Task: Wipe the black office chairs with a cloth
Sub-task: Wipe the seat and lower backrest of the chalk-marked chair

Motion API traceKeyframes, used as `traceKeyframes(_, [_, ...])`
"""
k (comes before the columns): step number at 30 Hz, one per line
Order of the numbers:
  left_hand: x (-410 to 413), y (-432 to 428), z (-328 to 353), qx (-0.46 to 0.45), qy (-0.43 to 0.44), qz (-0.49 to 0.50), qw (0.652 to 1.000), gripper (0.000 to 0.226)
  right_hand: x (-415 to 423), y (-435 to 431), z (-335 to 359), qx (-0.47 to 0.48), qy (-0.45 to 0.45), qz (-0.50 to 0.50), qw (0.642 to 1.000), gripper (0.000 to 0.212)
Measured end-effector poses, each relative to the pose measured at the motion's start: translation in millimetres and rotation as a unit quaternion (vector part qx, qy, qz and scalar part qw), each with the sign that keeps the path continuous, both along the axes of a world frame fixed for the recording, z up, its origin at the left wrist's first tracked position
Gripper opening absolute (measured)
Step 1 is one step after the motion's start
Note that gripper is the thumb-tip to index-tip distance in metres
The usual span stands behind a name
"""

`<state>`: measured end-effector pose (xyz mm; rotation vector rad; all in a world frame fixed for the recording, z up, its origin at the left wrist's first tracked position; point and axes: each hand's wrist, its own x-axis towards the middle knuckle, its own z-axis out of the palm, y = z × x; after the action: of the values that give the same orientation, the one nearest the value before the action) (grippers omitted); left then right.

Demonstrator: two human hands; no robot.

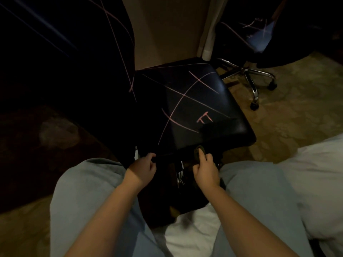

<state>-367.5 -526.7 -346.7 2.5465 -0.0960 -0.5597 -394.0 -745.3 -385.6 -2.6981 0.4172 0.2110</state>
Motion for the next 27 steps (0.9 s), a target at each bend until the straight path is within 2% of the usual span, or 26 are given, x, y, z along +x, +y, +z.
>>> traceKeyframes(5, [0, 2, 1, 0.011, 0.009, -0.001, 1.000, 0.039, -2, 49, 4, 0.006, 0.028, 0.165, 0.986, 0.062])
traceKeyframes(8, [0, 3, -4, 0.010, 0.015, 0.001, 1.000, 0.041, -6, 54, -1, -0.001, 0.020, 0.183, 0.983, 0.063])
traceKeyframes(12, [2, 2, -6, 0.000, 0.014, -0.003, 1.000, 0.041, -2, 30, -1, -0.051, 0.028, 0.168, 0.984, 0.062])
traceKeyframes(17, [2, 2, -7, 0.002, 0.003, 0.001, 1.000, 0.040, -2, -6, -4, -0.058, 0.015, 0.071, 0.996, 0.063])
traceKeyframes(21, [2, -2, -7, 0.001, -0.011, -0.006, 1.000, 0.039, -4, -23, -3, -0.077, 0.042, 0.025, 0.996, 0.062])
traceKeyframes(27, [1, -1, -5, 0.009, 0.002, -0.007, 1.000, 0.040, 0, 10, 5, -0.050, 0.060, 0.056, 0.995, 0.063])
